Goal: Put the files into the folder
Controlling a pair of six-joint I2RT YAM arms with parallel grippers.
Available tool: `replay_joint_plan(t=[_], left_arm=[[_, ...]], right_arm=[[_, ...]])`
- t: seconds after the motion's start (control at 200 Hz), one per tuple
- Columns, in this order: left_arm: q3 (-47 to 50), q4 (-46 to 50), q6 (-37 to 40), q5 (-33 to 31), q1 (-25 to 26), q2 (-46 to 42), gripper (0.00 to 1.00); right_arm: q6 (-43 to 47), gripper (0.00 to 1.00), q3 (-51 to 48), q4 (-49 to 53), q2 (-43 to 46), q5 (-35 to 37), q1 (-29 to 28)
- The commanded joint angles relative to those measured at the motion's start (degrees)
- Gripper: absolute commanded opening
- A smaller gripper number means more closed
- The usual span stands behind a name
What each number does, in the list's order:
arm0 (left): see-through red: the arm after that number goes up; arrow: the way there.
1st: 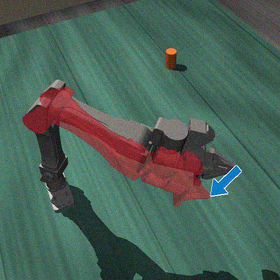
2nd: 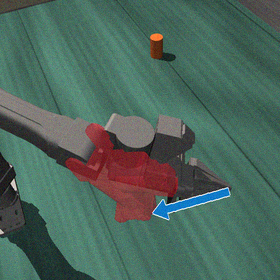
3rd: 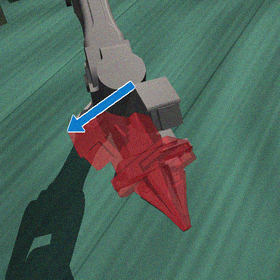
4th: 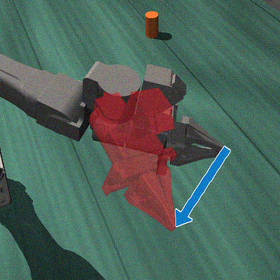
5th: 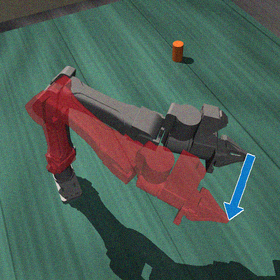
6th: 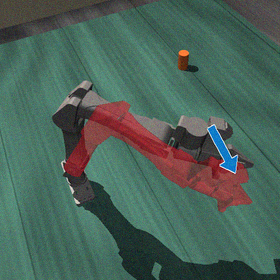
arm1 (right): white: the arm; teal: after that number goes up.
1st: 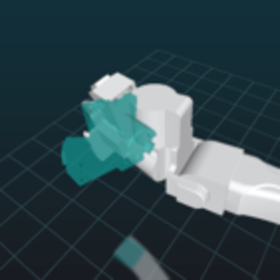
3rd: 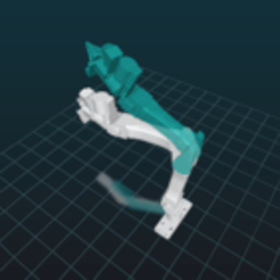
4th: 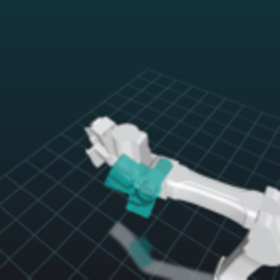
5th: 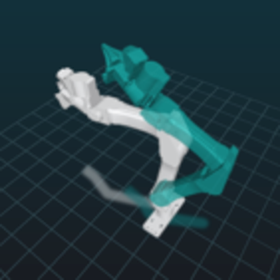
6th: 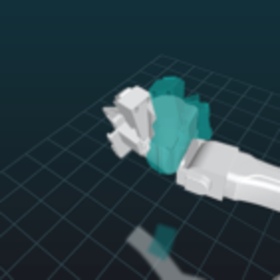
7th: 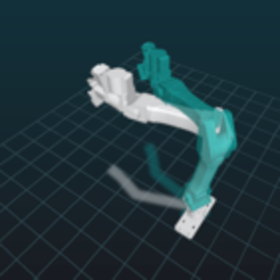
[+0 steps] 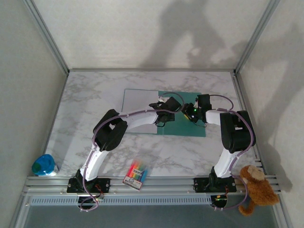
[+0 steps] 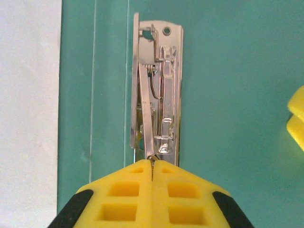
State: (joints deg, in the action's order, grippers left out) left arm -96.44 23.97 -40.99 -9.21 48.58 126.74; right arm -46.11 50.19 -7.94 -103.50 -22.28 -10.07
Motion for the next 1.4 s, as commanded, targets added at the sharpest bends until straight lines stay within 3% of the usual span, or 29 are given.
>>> replay_joint_plan(t=[0.0, 0.205, 0.456, 0.926, 1.142, 1.237, 1.392], left_arm=[[0.2, 2.8, -0.7, 0.8, -0.4, -1.4, 0.02], [-2.7, 6.3, 1.3, -1.0, -2.1, -1.3, 0.06], [-5.3, 7.5, 3.3, -2.2, -3.2, -4.2, 0.30], [-2.2, 6.6, 2.2, -3.2, -4.3, -7.5, 0.32], [1.5, 4.8, 1.5, -3.8, -5.0, -11.5, 0.40], [4.6, 3.1, 1.0, -3.9, -5.9, -14.2, 0.46], [10.7, 0.0, 0.4, -3.7, -8.4, -19.1, 0.67]], right_arm=[[-0.7, 0.44, 0.1, 2.8, -3.0, -1.6, -2.2], [-0.6, 0.44, 0.3, 2.9, -3.1, -1.7, -2.2], [-0.1, 0.44, 0.5, 3.7, -2.9, -1.1, -2.2], [0.7, 0.44, 1.0, 4.8, -2.5, -0.7, -2.2], [1.9, 0.44, 1.4, 6.2, -1.8, 0.7, -1.6], [3.1, 0.44, 1.9, 7.5, -1.6, 0.9, -1.0], [4.4, 0.44, 2.2, 8.9, -0.9, 2.0, -0.1]])
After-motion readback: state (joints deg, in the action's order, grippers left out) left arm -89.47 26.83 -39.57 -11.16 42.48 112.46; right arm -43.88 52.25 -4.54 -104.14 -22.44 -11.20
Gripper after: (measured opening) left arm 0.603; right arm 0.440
